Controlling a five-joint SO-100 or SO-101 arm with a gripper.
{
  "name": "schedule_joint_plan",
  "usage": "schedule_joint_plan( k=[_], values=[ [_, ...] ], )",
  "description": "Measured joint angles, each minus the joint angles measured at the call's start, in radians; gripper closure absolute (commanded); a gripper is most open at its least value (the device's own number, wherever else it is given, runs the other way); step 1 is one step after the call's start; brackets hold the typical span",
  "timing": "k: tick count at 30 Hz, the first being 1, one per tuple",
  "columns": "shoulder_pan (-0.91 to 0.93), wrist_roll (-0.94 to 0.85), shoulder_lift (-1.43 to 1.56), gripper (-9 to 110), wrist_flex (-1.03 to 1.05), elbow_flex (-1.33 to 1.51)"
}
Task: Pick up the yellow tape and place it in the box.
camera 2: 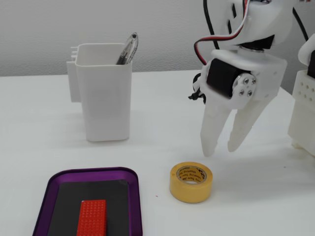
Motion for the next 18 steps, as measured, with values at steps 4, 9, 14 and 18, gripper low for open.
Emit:
schedule_joint_plan(
  k=[4,9,14,18],
  values=[
    [-0.048,0.021,-0.058,89,-0.008,-0.026],
    [-0.048,0.023,-0.072,89,-0.055,-0.031],
    [-0.052,0.023,-0.074,89,-0.078,-0.032],
    [-0.052,0.023,-0.074,89,-0.114,-0.032]
  ],
)
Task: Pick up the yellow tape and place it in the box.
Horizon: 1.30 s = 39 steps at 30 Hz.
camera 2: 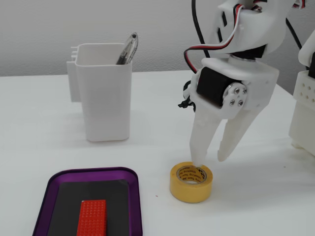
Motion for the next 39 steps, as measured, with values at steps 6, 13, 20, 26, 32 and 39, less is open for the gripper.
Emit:
schedule_joint_plan(
  k=[6,13,20,26,32,39],
  values=[
    [0.0,0.0,-0.003,89,-0.049,0.0],
    [0.0,0.0,-0.003,89,-0.058,0.015],
    [0.0,0.0,-0.003,89,-0.127,0.117],
    [0.002,0.0,-0.003,89,-0.155,0.133],
    [0.002,0.0,-0.015,92,-0.196,0.156],
    [0.006,0.0,-0.13,102,-0.27,0.16]
  ],
)
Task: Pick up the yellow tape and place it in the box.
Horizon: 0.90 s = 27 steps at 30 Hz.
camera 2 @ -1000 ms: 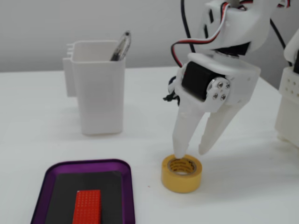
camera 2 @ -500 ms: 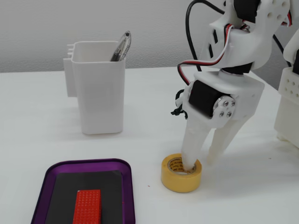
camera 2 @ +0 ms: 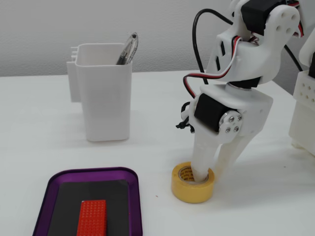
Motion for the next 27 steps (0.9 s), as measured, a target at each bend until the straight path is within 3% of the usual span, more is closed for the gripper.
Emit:
schedule_joint_plan(
  k=[8,16,27],
  values=[
    [-0.015,0.012,-0.018,102,0.072,-0.094],
    [-0.012,0.031,0.046,102,0.258,-0.479],
    [-0.003,0.086,-0.325,102,0.264,-0.778]
  ],
)
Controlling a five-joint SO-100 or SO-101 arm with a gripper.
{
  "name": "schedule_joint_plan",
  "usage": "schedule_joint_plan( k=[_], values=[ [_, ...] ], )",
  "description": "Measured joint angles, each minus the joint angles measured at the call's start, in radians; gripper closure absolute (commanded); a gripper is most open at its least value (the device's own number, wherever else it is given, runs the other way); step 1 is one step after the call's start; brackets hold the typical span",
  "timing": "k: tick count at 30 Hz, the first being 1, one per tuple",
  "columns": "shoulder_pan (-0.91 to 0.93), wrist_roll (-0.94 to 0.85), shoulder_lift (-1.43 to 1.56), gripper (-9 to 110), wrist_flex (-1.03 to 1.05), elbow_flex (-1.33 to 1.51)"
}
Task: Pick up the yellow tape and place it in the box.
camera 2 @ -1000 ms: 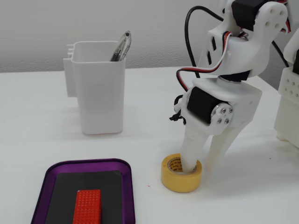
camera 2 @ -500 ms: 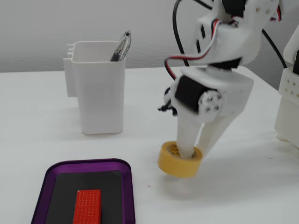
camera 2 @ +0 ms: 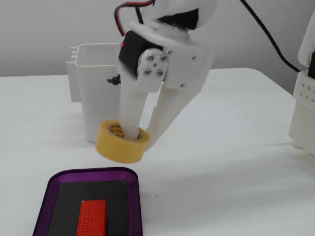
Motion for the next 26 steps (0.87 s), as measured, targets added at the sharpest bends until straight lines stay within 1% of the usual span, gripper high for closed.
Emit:
schedule_joint_plan(
  k=[6,12,26],
  values=[
    [0.003,0.009,-0.181,102,-0.002,-0.129],
    [0.043,0.009,-0.301,102,-0.038,-0.155],
    [0.064,0.009,-0.336,102,-0.069,-0.156]
  ],
)
